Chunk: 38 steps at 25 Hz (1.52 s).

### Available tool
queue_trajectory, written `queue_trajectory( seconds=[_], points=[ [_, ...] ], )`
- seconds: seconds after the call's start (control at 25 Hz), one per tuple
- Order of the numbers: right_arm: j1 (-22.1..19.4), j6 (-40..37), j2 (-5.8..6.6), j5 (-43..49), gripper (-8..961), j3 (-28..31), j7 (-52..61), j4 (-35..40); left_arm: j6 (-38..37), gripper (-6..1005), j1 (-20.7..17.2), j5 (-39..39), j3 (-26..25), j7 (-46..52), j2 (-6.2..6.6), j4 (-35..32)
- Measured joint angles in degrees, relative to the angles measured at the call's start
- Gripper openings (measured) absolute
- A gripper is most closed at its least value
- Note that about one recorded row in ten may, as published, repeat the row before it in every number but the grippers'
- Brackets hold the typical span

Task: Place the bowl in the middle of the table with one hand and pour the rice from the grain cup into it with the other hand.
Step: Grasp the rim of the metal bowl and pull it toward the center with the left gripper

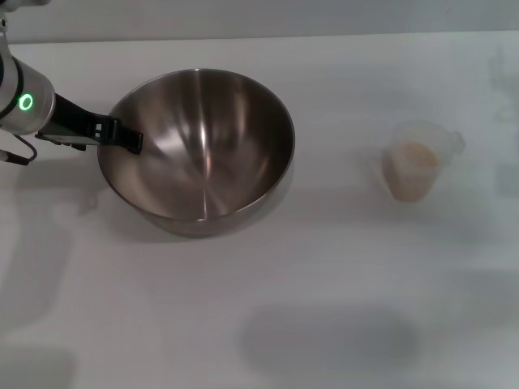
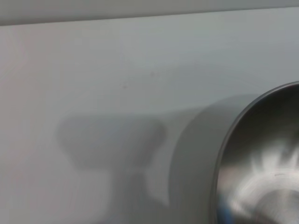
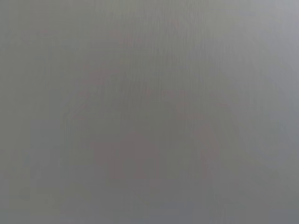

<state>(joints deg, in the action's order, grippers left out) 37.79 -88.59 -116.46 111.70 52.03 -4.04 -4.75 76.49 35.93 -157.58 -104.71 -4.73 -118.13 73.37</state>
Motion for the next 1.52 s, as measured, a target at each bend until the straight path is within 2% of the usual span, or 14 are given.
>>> queue_trajectory(
  seconds=[0.64,0.76,1.4,1.52],
  points=[
    [0.0,-0.1,0.11,0.0,544,0.0,0.0,0.0,-1.5,683,1.7,0.0,0.7,-0.7,0.0,-4.0],
    [0.0,-0.1,0.11,0.0,544,0.0,0.0,0.0,-1.5,449,1.9,0.0,0.7,-0.8,0.02,-4.5],
    [-0.1,-0.4,0.09,0.0,545,0.0,0.0,0.0,-1.6,88,3.4,-0.8,0.3,-1.9,0.12,-6.4],
    [-0.1,-0.4,0.09,0.0,545,0.0,0.0,0.0,-1.6,90,3.5,-0.8,0.2,-3.3,0.12,-6.5]
  ],
)
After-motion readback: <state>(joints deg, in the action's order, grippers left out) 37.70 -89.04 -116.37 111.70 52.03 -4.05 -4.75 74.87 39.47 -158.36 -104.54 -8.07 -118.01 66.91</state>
